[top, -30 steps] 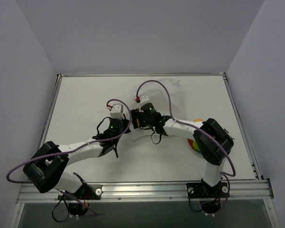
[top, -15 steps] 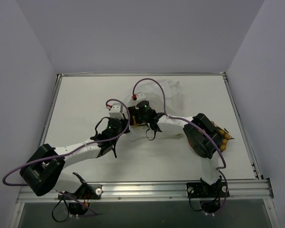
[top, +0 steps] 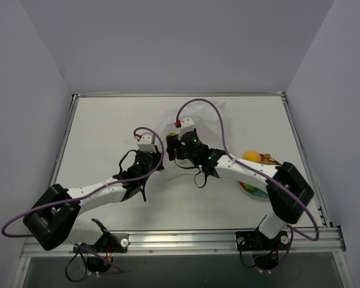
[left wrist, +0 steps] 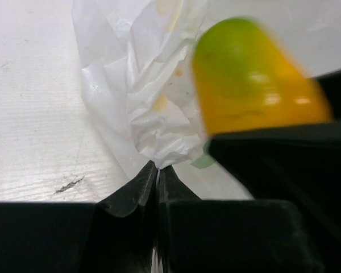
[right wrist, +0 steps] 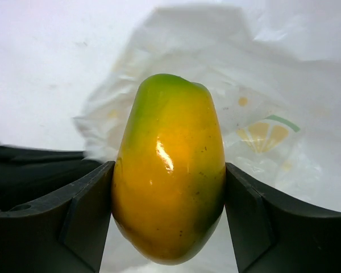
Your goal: Take the fake fruits out of the plastic bag
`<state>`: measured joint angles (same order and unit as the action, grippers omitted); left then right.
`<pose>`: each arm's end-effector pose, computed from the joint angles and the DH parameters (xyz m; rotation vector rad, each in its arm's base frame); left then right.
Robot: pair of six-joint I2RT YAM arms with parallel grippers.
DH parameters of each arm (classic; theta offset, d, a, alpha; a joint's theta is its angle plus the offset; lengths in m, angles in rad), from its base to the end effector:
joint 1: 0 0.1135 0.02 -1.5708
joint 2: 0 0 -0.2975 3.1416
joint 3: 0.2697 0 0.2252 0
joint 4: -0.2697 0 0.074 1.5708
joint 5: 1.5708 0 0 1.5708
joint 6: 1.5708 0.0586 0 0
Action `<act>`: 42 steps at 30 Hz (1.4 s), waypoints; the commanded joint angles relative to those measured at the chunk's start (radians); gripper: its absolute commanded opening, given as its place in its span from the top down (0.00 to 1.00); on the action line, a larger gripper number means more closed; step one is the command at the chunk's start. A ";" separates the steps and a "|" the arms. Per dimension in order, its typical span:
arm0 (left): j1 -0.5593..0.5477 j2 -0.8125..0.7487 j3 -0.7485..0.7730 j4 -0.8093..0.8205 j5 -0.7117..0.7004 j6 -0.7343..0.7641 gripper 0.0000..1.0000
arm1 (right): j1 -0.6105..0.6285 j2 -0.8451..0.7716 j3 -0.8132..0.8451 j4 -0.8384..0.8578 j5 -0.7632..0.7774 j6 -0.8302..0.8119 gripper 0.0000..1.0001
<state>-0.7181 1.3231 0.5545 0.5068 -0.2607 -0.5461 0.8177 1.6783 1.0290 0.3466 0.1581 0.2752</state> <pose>0.2140 -0.1669 0.2604 -0.0267 1.8728 -0.6478 0.2714 0.2760 0.2865 -0.4048 1.8710 0.6009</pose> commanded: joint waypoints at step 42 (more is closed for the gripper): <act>0.000 -0.005 0.071 0.087 0.138 -0.040 0.98 | -0.176 -0.442 -0.299 -0.859 0.549 0.631 0.69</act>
<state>-0.7181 1.3312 0.6083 0.5510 -0.1345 -0.5694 0.6582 1.2182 0.7036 -0.4747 0.6971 0.9321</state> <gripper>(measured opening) 0.028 0.647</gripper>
